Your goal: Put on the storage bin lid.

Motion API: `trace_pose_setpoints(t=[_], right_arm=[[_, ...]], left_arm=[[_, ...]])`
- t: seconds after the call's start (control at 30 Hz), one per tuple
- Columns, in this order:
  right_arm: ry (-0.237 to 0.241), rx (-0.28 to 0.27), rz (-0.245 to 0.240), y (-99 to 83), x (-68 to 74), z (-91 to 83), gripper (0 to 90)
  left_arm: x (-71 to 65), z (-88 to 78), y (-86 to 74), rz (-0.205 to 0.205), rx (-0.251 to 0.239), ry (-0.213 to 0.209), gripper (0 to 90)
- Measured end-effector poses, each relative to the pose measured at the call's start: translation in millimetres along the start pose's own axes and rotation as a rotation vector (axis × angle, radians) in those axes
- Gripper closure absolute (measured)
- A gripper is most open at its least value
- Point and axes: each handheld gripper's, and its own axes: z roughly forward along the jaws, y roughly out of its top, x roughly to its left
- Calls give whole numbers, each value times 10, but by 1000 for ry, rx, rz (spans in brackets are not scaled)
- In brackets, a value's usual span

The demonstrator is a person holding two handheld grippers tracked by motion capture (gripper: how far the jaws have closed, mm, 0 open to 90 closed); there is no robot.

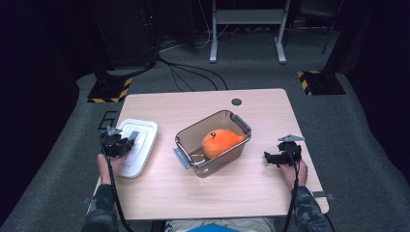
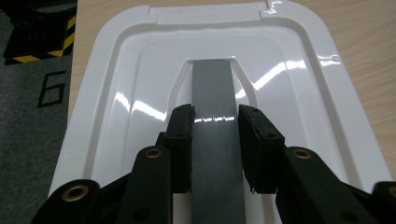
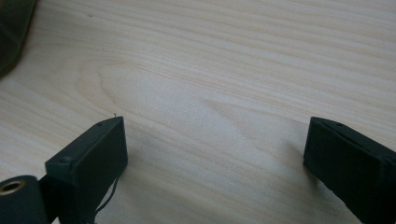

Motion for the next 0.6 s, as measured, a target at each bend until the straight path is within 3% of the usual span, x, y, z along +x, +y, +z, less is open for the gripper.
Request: trace_pose_setpoints(t=[0.27,0.6], right_arm=[[-3,1,5,0,1,-2,56],[-3,0,3,0,-2,0,56]], left_arm=[[-84,-94,136,28,-4,-24,663],[-169,-221,307,68,-9,-96,664]])
